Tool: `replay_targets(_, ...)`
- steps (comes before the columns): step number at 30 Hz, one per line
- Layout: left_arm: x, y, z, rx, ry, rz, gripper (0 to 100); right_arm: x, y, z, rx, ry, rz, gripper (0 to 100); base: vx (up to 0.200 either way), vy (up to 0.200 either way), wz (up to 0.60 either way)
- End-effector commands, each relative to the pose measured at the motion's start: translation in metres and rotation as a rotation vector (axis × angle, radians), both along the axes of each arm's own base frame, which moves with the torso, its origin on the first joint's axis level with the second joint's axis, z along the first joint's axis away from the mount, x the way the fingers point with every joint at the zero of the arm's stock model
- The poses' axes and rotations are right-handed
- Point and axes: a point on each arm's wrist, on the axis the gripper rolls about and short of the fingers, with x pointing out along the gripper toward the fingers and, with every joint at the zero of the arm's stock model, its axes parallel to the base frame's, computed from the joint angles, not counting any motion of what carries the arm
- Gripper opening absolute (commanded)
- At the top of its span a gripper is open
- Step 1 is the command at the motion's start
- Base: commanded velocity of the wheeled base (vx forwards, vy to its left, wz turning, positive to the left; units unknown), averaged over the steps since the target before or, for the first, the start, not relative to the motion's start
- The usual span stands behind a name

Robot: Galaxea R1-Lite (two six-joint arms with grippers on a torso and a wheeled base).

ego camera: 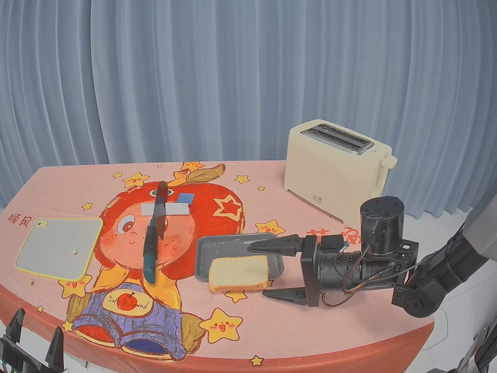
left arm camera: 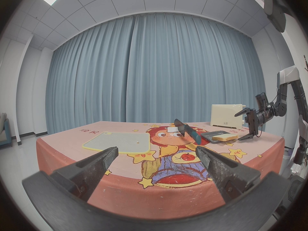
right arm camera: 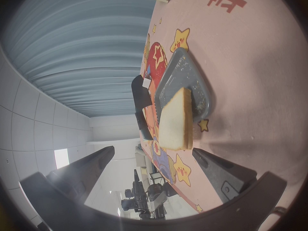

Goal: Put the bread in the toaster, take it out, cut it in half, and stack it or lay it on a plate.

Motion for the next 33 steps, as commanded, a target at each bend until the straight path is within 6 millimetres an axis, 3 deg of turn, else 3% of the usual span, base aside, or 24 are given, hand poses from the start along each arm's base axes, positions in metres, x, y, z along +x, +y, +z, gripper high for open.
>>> replay_targets(1, 0.001, 0.0, -0.005, 0.0, 0.019, 0.001, 100, 0.004, 0.001, -0.001, 0.0, -0.001, -0.007, 100, 0.0, 0.0, 0.0)
replay_targets(33, 0.001, 0.0, -0.005, 0.0, 0.019, 0.001, 100, 0.012, 0.014, -0.02, -0.046, 0.014, -0.053, 100, 0.0, 0.0, 0.0)
